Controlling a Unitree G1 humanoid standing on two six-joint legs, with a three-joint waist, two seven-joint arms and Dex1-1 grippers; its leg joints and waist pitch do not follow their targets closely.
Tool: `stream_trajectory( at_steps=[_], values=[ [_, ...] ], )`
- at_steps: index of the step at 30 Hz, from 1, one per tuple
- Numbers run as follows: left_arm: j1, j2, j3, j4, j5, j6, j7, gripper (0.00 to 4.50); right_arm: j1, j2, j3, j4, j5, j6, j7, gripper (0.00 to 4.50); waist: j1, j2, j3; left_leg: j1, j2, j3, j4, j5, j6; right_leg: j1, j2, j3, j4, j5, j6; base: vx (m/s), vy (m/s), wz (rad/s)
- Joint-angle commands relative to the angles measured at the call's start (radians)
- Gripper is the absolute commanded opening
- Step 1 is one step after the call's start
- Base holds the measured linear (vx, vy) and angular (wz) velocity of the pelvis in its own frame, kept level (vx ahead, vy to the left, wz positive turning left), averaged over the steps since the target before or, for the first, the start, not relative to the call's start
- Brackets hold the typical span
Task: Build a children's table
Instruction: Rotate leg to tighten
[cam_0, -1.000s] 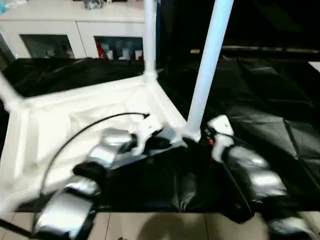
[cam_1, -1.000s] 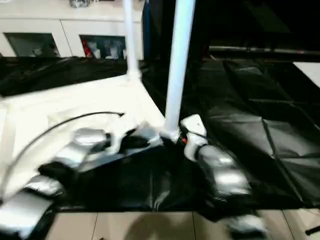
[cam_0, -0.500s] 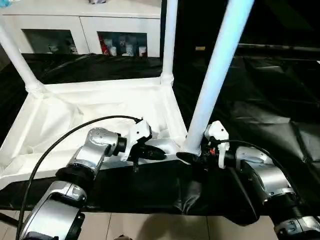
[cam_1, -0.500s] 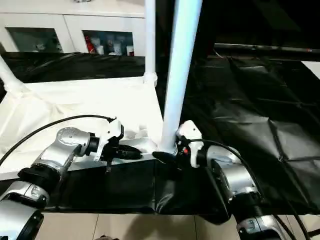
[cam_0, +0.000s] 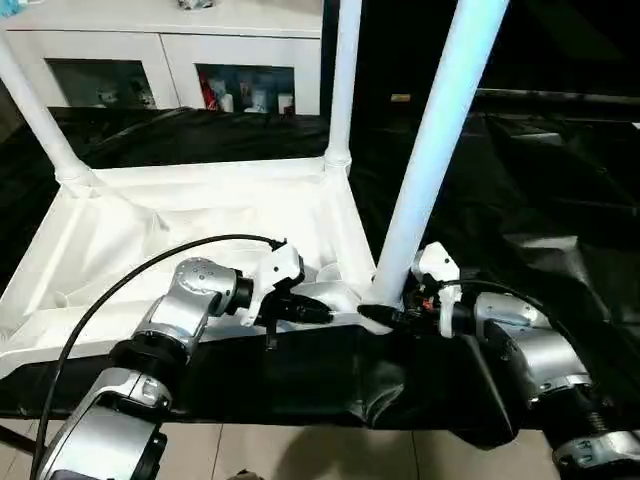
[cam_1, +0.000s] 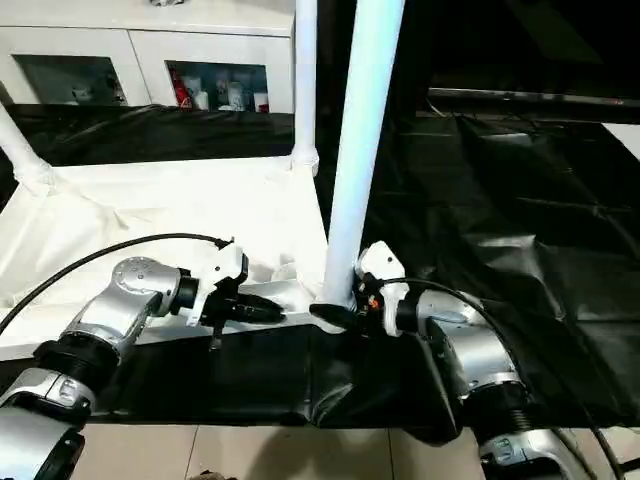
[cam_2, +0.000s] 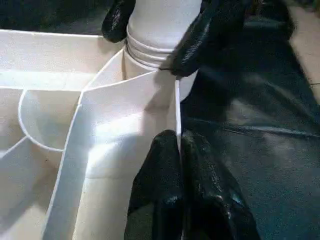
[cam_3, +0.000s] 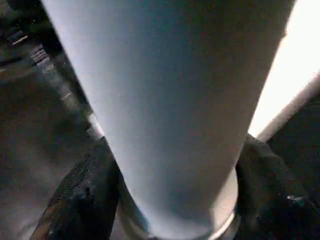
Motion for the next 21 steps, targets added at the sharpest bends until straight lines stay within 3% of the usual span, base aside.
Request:
stream_trajectory(
  at_steps=[1,4,6,10,13,14,15,18,20,21],
  values=[
    [-0.009,-0.030,0.016,0.039,0.018,0.002,0.101,0.00,0.000,0.031,-0.003,0.055,-0.033,0.014,-0.109,2.72,-0.001,-0.011,-0.047,0.021,0.040,-0.018,-0.064,-0.229,0.038,0.036,-0.055,0.031,-0.073,-0.169,-0.243,0.000,0.000,0.00],
    [-0.039,-0.076,0.030,0.081,0.023,0.011,0.187,0.00,-0.002,0.115,-0.038,0.101,-0.059,0.014,-0.308,2.71,-0.011,-0.007,-0.041,0.028,0.041,-0.022,-0.073,-0.318,-0.009,0.026,-0.054,0.036,-0.086,-0.283,-0.206,0.000,0.000,0.00],
    [-0.069,-0.122,0.026,0.125,0.037,0.019,0.264,0.00,-0.006,0.190,-0.062,0.131,-0.072,0.023,-0.467,2.70,-0.015,-0.008,-0.042,0.030,0.039,-0.029,-0.079,-0.359,-0.039,0.027,-0.056,0.036,-0.092,-0.353,-0.173,0.000,0.000,0.00],
    [-0.102,-0.193,0.016,0.174,0.057,0.040,0.383,0.00,-0.037,0.282,-0.086,0.184,-0.085,0.020,-0.648,2.70,-0.018,0.000,-0.036,0.038,0.037,-0.027,-0.080,-0.406,-0.050,0.015,-0.055,0.040,-0.102,-0.392,-0.156,0.000,0.000,0.00],
    [-0.119,-0.230,0.012,0.205,0.071,0.025,0.442,0.00,-0.068,0.322,-0.084,0.223,-0.102,-0.016,-0.700,2.70,-0.017,-0.002,-0.033,0.050,0.037,-0.033,-0.082,-0.475,-0.053,0.010,-0.057,0.038,-0.116,-0.485,-0.129,0.000,0.000,0.00],
    [-0.120,-0.235,0.012,0.207,0.074,0.014,0.446,0.00,-0.075,0.328,-0.086,0.229,-0.100,-0.023,-0.707,2.70,-0.019,-0.002,-0.034,0.056,0.035,-0.033,-0.082,-0.490,-0.052,0.009,-0.058,0.037,-0.122,-0.491,-0.125,0.000,0.000,0.00],
    [-0.120,-0.237,0.012,0.207,0.075,0.006,0.449,0.00,-0.078,0.331,-0.089,0.230,-0.099,-0.026,-0.710,2.70,-0.019,-0.011,-0.037,0.049,0.037,-0.035,-0.087,-0.463,-0.043,0.019,-0.058,0.036,-0.118,-0.463,-0.123,0.000,0.000,0.00],
    [-0.118,-0.227,0.016,0.202,0.072,-0.011,0.420,0.00,-0.083,0.327,-0.110,0.221,-0.081,-0.038,-0.687,2.70,-0.015,-0.007,-0.042,0.036,0.039,-0.031,-0.089,-0.372,-0.025,0.028,-0.053,0.040,-0.102,-0.301,-0.148,0.000,0.000,0.00],
    [-0.120,-0.221,0.020,0.205,0.072,-0.020,0.413,0.00,-0.084,0.322,-0.112,0.218,-0.079,-0.042,-0.669,3.40,-0.014,-0.006,-0.040,0.035,0.037,-0.028,-0.088,-0.372,-0.016,0.029,-0.055,0.040,-0.102,-0.300,-0.158,0.000,0.000,0.00],
    [-0.120,-0.215,0.023,0.204,0.071,-0.022,0.408,0.00,-0.082,0.308,-0.105,0.207,-0.081,-0.046,-0.643,3.40,-0.014,-0.008,-0.040,0.035,0.037,-0.028,-0.087,-0.375,-0.012,0.030,-0.057,0.040,-0.104,-0.317,-0.158,0.000,0.000,0.00]
  ],
)
